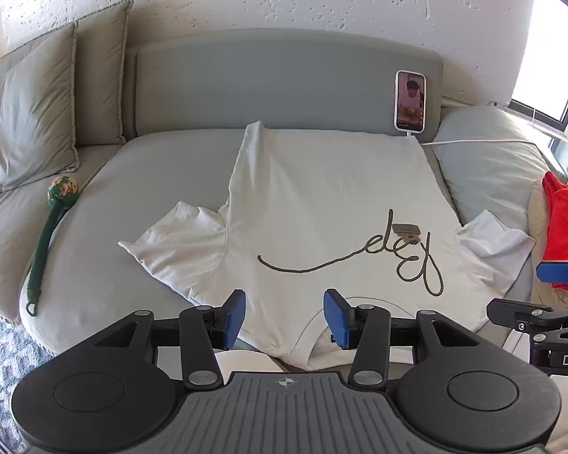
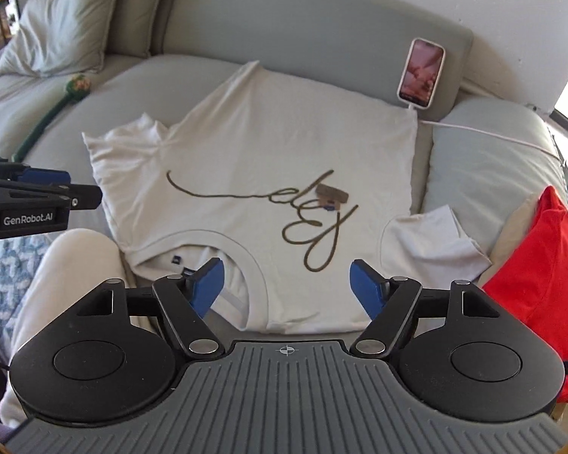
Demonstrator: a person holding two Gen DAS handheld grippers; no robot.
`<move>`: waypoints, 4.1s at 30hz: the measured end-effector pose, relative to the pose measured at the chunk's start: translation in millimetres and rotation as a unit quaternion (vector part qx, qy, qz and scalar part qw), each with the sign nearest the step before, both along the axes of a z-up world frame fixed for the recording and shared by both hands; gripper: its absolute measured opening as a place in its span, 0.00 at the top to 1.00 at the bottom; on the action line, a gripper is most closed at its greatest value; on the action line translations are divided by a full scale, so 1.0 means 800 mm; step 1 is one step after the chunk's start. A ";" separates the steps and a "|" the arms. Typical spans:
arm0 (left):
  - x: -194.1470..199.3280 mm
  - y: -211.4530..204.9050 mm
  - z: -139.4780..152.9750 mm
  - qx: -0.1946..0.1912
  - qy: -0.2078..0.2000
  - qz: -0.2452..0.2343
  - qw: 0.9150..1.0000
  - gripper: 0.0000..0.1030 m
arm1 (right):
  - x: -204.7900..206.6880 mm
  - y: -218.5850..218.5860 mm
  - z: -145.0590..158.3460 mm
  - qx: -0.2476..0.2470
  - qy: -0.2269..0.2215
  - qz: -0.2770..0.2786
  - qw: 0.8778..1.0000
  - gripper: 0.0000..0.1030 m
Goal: Fold clothes
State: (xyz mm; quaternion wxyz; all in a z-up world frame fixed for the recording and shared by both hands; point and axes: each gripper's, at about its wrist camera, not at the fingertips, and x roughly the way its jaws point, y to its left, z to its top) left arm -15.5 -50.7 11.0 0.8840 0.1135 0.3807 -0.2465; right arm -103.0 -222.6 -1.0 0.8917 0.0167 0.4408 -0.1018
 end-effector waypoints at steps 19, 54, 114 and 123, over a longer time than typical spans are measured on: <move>-0.036 -0.011 0.011 -0.016 -0.017 -0.004 1.000 0.41 | -0.079 -0.050 0.079 0.215 -0.257 -0.112 0.936 0.11; 0.031 0.086 -0.059 0.074 0.006 0.096 0.993 0.38 | -0.002 -0.110 0.035 -0.021 -0.106 -0.220 0.969 0.01; 0.238 0.056 -0.101 -0.020 -0.075 0.026 0.997 1.00 | 0.042 -0.099 -0.087 0.242 0.001 -0.166 0.956 0.18; 0.196 0.000 -0.103 0.042 -0.119 -0.048 0.991 1.00 | 0.019 -0.112 -0.085 0.252 -0.004 -0.167 0.953 0.18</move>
